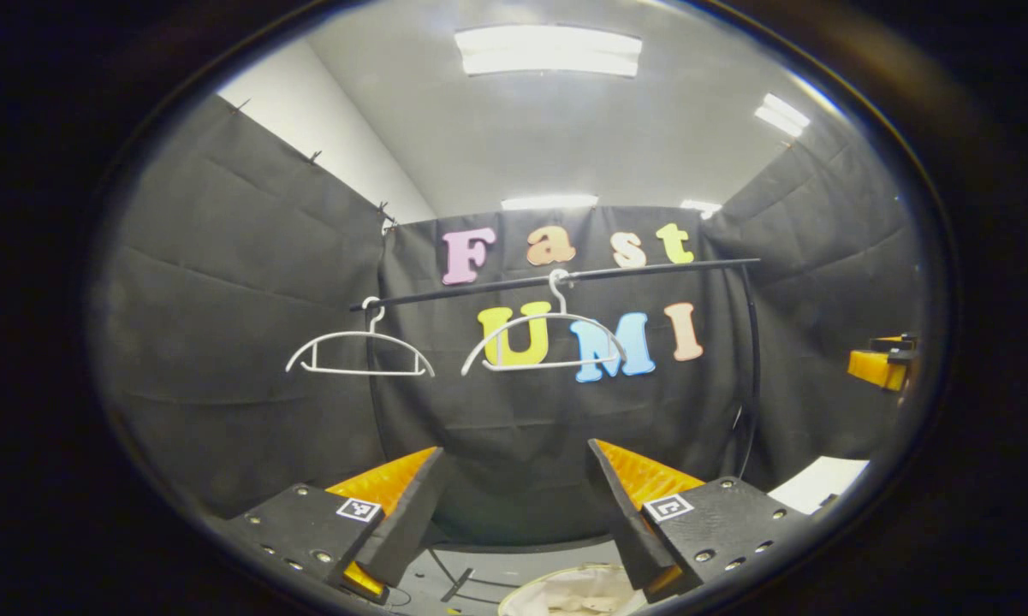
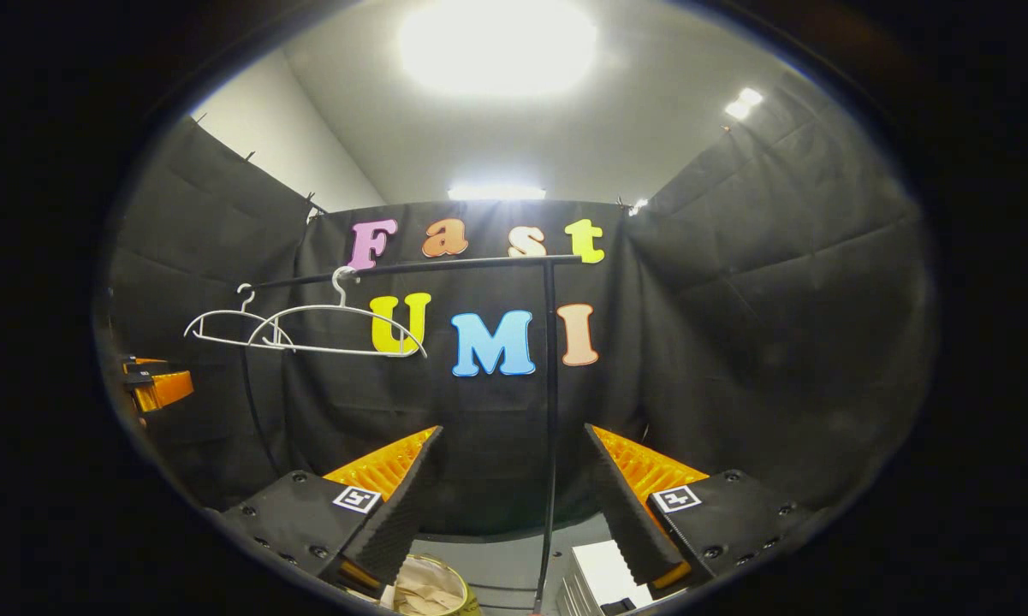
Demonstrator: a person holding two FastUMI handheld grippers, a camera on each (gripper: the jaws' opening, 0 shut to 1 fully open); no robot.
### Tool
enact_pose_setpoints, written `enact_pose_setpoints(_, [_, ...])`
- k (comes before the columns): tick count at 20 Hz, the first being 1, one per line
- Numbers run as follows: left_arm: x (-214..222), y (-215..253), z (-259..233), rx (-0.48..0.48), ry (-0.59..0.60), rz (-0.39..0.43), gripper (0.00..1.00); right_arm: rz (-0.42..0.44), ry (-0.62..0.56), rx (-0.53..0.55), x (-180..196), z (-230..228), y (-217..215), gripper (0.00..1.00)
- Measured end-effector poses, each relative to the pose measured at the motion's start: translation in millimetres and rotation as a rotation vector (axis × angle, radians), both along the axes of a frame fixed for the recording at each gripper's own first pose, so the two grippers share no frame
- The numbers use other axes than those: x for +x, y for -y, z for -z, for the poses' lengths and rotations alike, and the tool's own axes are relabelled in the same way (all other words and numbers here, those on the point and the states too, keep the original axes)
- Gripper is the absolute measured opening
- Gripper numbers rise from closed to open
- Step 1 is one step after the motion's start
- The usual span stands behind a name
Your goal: Grasp the clothes on the hanger with both hands and then place them into the laundry hamper below.
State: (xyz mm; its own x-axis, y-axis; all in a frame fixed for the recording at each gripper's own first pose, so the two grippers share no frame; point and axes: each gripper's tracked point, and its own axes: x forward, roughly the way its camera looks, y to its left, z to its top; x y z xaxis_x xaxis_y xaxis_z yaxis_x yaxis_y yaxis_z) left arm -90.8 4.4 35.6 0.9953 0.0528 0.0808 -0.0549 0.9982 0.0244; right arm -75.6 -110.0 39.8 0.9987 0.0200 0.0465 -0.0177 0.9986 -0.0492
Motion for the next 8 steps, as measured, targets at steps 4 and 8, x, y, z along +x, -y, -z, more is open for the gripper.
enact_pose_setpoints(4, [-0.6, -0.1, 1.9, -0.018, -0.002, 0.001, 0.94, 0.005, 0.008, 0.002, -0.3, -1.5, 1.0, 0.99])
enact_pose_setpoints(8, [6.7, -1.1, 6.6, -0.034, -0.009, 0.003, 0.94, 0.007, 0.003, 0.002, 3.4, 0.3, 1.1, 0.99])
